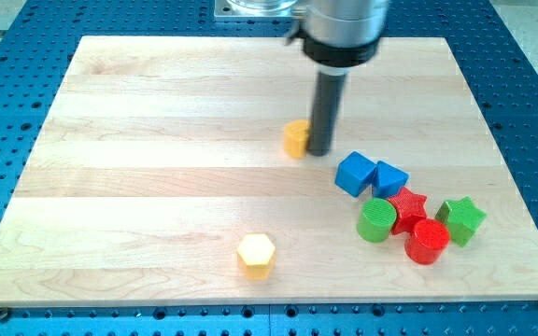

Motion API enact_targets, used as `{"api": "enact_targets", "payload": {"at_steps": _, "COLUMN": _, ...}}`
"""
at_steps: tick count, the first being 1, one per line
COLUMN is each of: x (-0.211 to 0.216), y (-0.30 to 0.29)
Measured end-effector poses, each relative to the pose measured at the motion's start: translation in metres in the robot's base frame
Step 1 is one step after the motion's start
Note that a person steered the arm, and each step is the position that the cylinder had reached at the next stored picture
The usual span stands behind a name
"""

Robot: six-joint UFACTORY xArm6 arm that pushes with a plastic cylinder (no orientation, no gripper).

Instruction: Place the heart horizontally to the left of the blue cube

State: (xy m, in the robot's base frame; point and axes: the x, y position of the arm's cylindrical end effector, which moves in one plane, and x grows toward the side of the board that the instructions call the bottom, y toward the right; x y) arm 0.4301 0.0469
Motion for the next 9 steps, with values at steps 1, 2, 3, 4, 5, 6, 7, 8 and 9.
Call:
{"api": "enact_targets", "payload": {"at_steps": 1, "x": -0.029, "y": -0.004}}
{"api": "enact_targets", "payload": {"at_steps": 2, "x": -0.032, "y": -0.025}}
{"api": "enact_targets", "payload": {"at_steps": 3, "x": 0.007, "y": -0.078}}
{"api": "enact_targets", "payload": {"at_steps": 4, "x": 0.024, "y": -0.076}}
{"api": "enact_targets", "payload": {"at_steps": 5, "x": 0.024, "y": -0.074}}
{"api": "enact_targets", "payload": {"at_steps": 6, "x": 0.024, "y": -0.076}}
{"api": "enact_targets", "payload": {"at_steps": 7, "x": 0.024, "y": -0.072}}
{"api": "enact_targets", "payload": {"at_steps": 8, "x": 0.024, "y": -0.072}}
{"api": "enact_targets", "payload": {"at_steps": 9, "x": 0.022, "y": -0.072}}
